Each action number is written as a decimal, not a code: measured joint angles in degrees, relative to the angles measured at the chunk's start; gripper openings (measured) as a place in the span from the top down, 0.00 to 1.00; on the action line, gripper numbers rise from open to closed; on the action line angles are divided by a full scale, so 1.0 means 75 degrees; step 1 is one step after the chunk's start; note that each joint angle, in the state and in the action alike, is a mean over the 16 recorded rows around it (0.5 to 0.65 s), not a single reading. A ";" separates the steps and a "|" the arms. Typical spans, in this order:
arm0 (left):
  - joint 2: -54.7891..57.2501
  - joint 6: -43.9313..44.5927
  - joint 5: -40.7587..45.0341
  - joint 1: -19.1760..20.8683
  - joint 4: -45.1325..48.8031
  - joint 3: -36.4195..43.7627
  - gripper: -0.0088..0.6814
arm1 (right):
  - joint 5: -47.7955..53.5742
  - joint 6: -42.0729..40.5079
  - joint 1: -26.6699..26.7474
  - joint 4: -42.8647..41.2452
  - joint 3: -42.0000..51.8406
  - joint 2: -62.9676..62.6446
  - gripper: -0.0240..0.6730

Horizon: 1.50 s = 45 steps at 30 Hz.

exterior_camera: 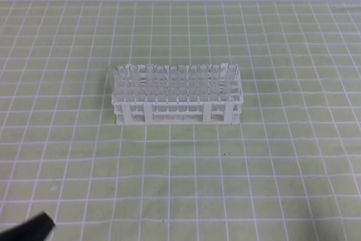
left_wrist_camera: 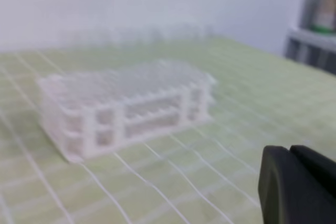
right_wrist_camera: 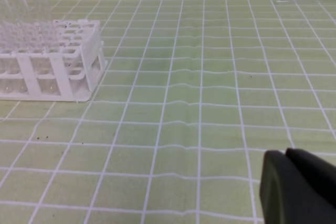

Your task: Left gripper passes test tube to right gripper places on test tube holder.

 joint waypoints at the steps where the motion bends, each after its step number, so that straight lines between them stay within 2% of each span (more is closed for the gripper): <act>1: -0.0003 -0.0023 -0.0093 0.0218 0.0019 0.0000 0.99 | -0.0001 0.0000 0.0000 0.0000 0.0000 0.0000 0.97; 12: -0.0019 -0.0554 -0.0812 0.3232 0.0030 0.0000 0.99 | -0.0009 -0.0002 0.0000 0.0000 0.0000 0.0000 0.97; 18: -0.0031 -0.0848 -0.0618 0.4176 0.0018 0.0000 0.99 | -0.0011 -0.0002 0.0000 0.0001 0.0000 0.0000 0.97; 24: -0.0045 -0.0569 -0.0343 0.4495 -0.0336 0.0021 0.99 | -0.0012 -0.0004 0.0000 0.0003 0.0000 0.0000 0.97; 38: -0.0057 0.3323 0.0828 0.4521 -0.3327 0.0043 0.99 | -0.0023 -0.0015 0.0000 0.0015 0.0000 0.0000 0.97; 45: -0.0037 0.3575 0.1363 0.4522 -0.3352 0.0014 0.99 | -0.0025 -0.0015 0.0000 0.0018 0.0000 0.0005 0.97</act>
